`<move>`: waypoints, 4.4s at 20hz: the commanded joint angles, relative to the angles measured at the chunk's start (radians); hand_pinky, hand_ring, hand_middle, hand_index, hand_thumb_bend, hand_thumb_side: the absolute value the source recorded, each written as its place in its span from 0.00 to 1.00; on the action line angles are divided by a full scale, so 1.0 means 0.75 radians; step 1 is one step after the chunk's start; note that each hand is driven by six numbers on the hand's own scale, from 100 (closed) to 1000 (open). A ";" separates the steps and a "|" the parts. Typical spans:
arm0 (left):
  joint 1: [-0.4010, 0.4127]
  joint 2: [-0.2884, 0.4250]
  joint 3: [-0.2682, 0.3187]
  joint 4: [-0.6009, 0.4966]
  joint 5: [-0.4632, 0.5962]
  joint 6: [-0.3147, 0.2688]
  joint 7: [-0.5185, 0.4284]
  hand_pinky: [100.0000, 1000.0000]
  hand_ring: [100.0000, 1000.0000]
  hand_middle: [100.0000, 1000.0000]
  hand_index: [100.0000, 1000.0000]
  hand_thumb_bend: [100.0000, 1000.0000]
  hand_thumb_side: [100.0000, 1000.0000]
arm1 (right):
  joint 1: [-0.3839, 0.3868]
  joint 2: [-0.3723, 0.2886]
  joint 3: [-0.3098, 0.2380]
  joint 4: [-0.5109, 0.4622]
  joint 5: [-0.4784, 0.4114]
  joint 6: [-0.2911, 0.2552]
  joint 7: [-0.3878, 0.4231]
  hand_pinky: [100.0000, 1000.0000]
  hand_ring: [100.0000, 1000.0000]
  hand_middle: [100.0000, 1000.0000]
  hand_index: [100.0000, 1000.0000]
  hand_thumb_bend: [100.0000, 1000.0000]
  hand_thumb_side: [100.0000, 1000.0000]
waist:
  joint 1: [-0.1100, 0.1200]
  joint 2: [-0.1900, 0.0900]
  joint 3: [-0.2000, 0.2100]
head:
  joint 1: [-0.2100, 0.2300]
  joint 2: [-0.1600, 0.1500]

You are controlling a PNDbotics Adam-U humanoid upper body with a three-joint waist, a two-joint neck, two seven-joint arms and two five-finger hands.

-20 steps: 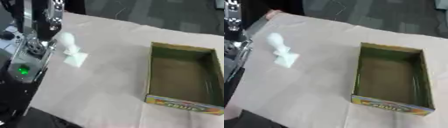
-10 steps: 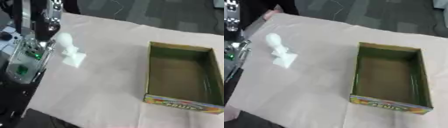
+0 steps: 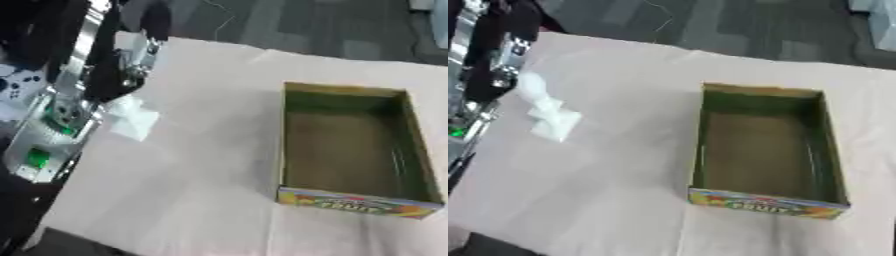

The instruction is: Pick up objects on the table and place them in the box.

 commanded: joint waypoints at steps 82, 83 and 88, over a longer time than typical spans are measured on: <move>0.226 0.451 0.082 0.228 -0.615 0.896 -0.579 1.00 0.92 0.95 0.93 0.10 0.87 | -0.020 -0.046 -0.036 0.037 -0.023 0.005 0.136 0.37 0.29 0.32 0.48 0.00 1.00 | -0.019 0.019 -0.015 | 0.126 -0.001; 0.225 0.447 0.081 0.257 -0.630 0.883 -0.569 1.00 0.92 0.95 0.93 0.10 0.87 | -0.020 -0.052 -0.038 0.044 -0.024 0.000 0.140 0.37 0.29 0.32 0.48 0.00 1.00 | -0.024 0.021 -0.011 | 0.131 -0.001; 0.216 0.423 0.071 0.369 -0.674 0.832 -0.543 1.00 0.92 0.95 0.93 0.10 0.88 | -0.020 -0.078 -0.052 0.091 -0.040 -0.039 0.167 0.37 0.29 0.32 0.48 0.00 1.00 | -0.050 0.036 0.004 | 0.135 -0.001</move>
